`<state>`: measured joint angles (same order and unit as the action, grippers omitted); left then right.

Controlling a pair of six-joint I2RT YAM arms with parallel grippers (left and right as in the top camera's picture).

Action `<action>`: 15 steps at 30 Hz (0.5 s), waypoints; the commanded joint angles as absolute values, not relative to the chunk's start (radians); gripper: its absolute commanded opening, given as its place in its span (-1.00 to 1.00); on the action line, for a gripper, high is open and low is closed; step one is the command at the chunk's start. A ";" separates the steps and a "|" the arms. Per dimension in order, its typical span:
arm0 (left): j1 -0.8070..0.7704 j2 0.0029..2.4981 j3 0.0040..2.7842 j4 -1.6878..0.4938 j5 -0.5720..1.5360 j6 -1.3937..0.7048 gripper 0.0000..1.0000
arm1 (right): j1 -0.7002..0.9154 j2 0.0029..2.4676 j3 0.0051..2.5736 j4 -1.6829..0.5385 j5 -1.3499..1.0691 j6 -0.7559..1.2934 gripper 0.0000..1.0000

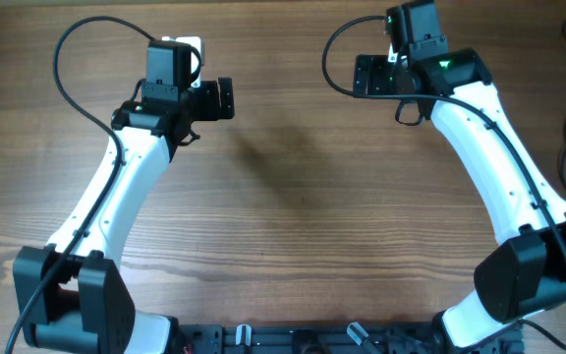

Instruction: Untangle cables

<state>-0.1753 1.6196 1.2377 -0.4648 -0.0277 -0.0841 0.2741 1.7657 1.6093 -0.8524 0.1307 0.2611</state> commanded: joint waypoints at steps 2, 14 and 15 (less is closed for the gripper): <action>-0.173 1.612 1.251 -0.462 -0.023 -0.087 1.00 | 0.278 1.775 1.606 -0.849 0.122 0.263 1.00; -0.172 1.587 1.243 -0.460 -0.004 -0.087 1.00 | 0.278 1.775 1.606 -0.849 0.122 0.263 0.99; -0.172 1.576 1.238 -0.459 -0.015 -0.087 1.00 | 0.278 1.775 1.606 -0.849 0.122 0.263 1.00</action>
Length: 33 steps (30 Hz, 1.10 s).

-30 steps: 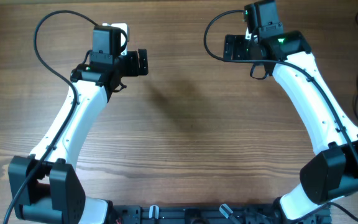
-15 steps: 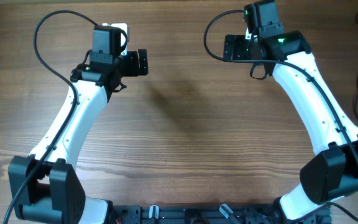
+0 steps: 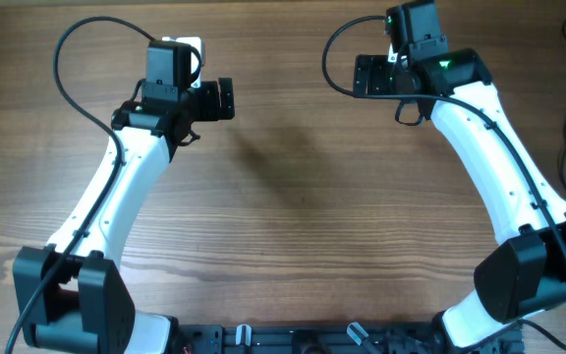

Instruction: Untangle cables

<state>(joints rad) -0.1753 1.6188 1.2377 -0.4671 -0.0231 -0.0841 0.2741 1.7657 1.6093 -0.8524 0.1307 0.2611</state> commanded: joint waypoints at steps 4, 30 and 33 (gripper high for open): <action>-0.165 1.520 1.163 -0.371 -0.023 -0.087 1.00 | 0.278 1.775 1.606 -0.849 0.122 0.263 1.00; -0.141 0.708 0.290 0.147 -0.042 -0.166 1.00 | 0.278 1.775 1.606 -0.849 0.121 0.263 0.99; -0.139 0.575 0.205 0.146 -0.058 -0.166 1.00 | 0.278 1.775 1.606 -0.849 0.121 0.263 0.99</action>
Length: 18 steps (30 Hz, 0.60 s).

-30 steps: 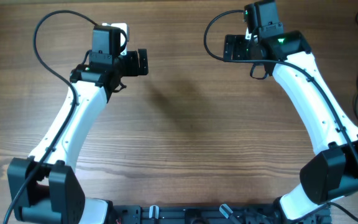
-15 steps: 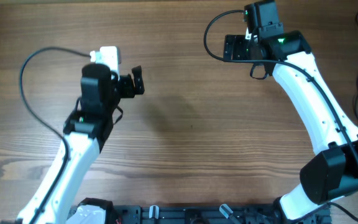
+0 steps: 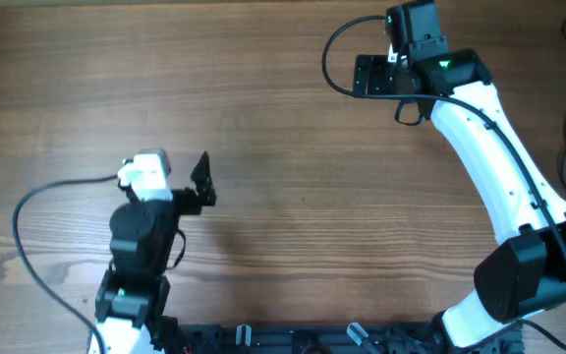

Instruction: Untangle cables

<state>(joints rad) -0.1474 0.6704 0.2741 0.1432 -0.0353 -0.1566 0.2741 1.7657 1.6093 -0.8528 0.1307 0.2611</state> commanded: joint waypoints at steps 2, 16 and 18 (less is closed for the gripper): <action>-0.139 0.520 0.166 0.147 -0.057 -0.167 1.00 | 0.278 1.775 1.606 -0.849 0.121 0.263 0.99; -0.140 0.282 0.044 0.142 -0.068 -0.170 1.00 | 0.278 1.775 1.606 -0.849 0.121 0.263 0.99; -0.140 0.236 0.021 0.142 -0.069 -0.170 0.99 | 0.278 1.775 1.606 -0.849 0.122 0.263 0.99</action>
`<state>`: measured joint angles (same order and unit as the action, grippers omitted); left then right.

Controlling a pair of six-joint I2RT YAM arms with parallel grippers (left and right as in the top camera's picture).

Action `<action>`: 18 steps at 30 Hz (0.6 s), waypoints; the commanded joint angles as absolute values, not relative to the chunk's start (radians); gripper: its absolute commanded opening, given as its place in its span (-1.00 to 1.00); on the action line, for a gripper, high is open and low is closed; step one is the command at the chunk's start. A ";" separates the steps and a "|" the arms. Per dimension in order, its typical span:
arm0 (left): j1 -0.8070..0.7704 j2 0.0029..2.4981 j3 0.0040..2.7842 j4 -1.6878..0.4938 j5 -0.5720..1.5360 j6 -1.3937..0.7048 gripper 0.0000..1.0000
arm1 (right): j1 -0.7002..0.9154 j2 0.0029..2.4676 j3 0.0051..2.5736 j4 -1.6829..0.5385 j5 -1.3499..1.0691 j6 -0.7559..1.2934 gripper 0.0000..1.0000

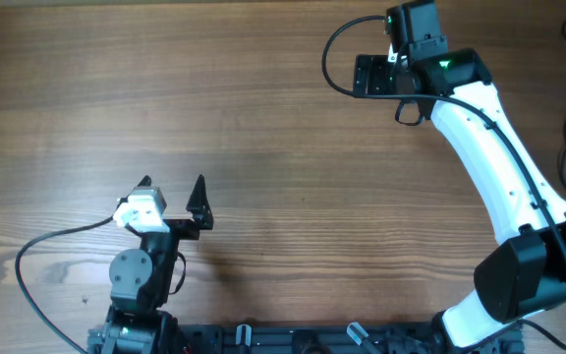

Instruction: Untangle cables

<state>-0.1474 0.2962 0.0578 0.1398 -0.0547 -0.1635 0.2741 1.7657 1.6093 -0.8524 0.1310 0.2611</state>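
Observation:
No loose tangled cables lie on the wooden table [263,128] in the overhead view. My left gripper [173,185] is folded back near the front edge. Its two dark fingers [199,194] point away from me, spread apart with nothing between them. My right gripper [369,75] is stretched to the far right of the table, a dark block seen from above. How its jaws stand cannot be made out, and nothing shows in it.
A black wire [47,246] loops from the left arm's wrist over the table at front left. Another [334,59] arcs beside the right wrist. Dark cables hang at the right edge. The arm bases sit along the front edge.
The left arm has drawn further back toward its base. Its gripper now sits slightly lower and left, with both fingers showing spread apart. The right arm has not moved.
At the two oldest moments both arms reached to the far side of the table, the left gripper at far left. By the last earlier moment the left arm had pulled back to the front left, and now it sits folded over its base. The right arm stayed put.

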 commanded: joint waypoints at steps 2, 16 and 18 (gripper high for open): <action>-0.140 0.184 0.006 0.117 -0.068 -0.170 1.00 | 0.278 1.775 1.606 -0.849 0.121 0.263 0.99; -0.095 0.038 0.006 0.012 -0.068 -0.170 1.00 | 0.278 1.775 1.606 -0.849 0.122 0.263 0.99; -0.088 0.010 0.006 -0.022 -0.068 -0.170 1.00 | 0.278 1.775 1.606 -0.849 0.121 0.263 0.99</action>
